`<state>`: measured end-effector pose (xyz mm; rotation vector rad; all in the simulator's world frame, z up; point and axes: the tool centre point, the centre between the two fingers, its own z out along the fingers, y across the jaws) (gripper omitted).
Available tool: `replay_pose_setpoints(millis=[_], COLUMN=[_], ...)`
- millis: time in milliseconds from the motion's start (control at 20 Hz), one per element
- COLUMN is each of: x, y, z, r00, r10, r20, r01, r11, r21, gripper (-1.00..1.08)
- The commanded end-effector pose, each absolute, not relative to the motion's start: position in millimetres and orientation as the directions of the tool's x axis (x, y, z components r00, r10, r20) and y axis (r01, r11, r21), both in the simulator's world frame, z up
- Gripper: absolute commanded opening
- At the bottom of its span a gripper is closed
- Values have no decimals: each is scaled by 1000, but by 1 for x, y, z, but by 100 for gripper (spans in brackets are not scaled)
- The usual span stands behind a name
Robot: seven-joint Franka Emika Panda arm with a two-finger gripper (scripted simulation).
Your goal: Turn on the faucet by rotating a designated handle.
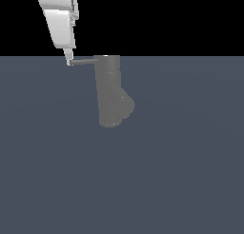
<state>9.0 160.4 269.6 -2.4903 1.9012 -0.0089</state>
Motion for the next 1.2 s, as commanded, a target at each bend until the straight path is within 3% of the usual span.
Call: replay_pose_setpoints(millis=[0,1150], x=[5,-41], y=[149,67], z=[270,270], r00=[256,250], r10=[-967,-968], r20=[2,0], r01=[-967,-968], r11=[-256,-250], r21=[-6,-1], gripper=[-100,-100])
